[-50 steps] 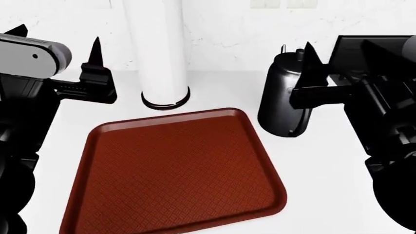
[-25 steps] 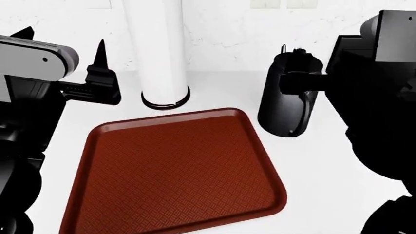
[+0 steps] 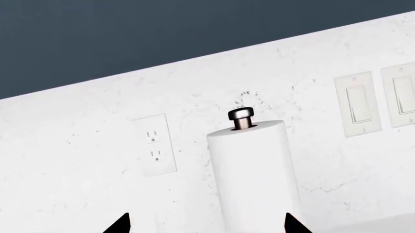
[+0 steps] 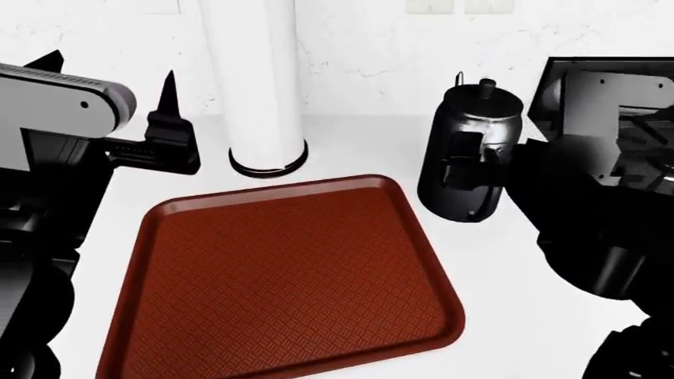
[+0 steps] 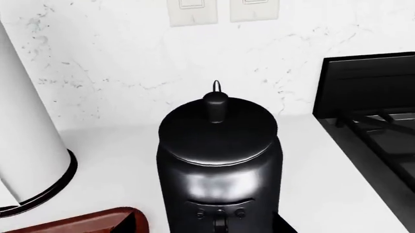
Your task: Pick the kettle from the counter and place it on the tray. Then pick the mug from the cabinet and place it on the tray. Then close the cabinet doors.
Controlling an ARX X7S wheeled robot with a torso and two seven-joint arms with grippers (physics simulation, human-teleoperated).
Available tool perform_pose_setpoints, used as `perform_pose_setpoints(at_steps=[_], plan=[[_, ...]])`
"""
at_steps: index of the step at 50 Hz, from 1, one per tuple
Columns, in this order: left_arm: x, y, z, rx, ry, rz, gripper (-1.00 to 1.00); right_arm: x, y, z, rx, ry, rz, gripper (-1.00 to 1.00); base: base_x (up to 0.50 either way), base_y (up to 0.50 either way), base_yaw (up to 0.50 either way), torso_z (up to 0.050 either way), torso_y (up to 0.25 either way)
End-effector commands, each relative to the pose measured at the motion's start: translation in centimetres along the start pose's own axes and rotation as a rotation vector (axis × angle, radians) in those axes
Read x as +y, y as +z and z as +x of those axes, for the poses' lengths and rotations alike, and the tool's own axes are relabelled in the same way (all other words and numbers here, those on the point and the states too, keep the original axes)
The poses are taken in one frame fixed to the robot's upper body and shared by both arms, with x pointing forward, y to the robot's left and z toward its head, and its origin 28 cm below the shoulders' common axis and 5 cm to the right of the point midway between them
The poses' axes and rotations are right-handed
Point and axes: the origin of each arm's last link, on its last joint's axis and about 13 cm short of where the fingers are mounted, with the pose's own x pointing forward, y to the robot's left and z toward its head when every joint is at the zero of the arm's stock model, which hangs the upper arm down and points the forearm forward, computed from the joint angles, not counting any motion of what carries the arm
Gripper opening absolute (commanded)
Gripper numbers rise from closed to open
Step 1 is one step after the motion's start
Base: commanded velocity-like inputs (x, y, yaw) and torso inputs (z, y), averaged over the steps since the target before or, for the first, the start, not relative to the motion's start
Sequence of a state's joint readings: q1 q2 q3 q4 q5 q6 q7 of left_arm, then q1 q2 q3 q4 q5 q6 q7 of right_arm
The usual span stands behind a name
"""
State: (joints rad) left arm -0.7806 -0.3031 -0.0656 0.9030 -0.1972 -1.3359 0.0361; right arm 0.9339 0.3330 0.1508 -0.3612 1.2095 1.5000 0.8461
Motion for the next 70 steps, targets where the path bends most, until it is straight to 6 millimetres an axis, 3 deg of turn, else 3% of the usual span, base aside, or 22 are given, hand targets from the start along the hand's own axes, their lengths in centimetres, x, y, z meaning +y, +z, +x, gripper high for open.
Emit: perform_pose_setpoints(at_steps=[1, 26, 56, 57, 70], plan=[[0.1, 0.0, -0.2, 0.003, 0.002, -0.001, 1.00, 0.0, -1.5, 0.3, 0.056, -0.039, -0.030, 1.00, 0.00, 0.00, 0.00, 0.000, 0.000], [0.0, 0.0, 0.1, -0.004, 0.004, 0.005, 1.00, -0.2, -3.6, 0.2, 0.052, -0.073, -0.070, 1.00, 0.00, 0.00, 0.00, 0.000, 0.000], [0.4, 0.2, -0.2, -0.006, 0.014, 0.007, 1.00, -0.5, -4.0, 1.1, 0.019, -0.136, -0.076, 1.00, 0.00, 0.00, 0.00, 0.000, 0.000], [0.4, 0.2, -0.2, -0.006, 0.015, 0.008, 1.00, -0.5, -4.0, 1.1, 0.016, -0.137, -0.077, -1.00, 0.00, 0.00, 0.00, 0.000, 0.000], [0.3, 0.4, 0.0, -0.013, 0.016, 0.011, 1.00, -0.4, -3.8, 1.2, -0.004, -0.144, -0.099, -1.00, 0.00, 0.00, 0.00, 0.000, 0.000]])
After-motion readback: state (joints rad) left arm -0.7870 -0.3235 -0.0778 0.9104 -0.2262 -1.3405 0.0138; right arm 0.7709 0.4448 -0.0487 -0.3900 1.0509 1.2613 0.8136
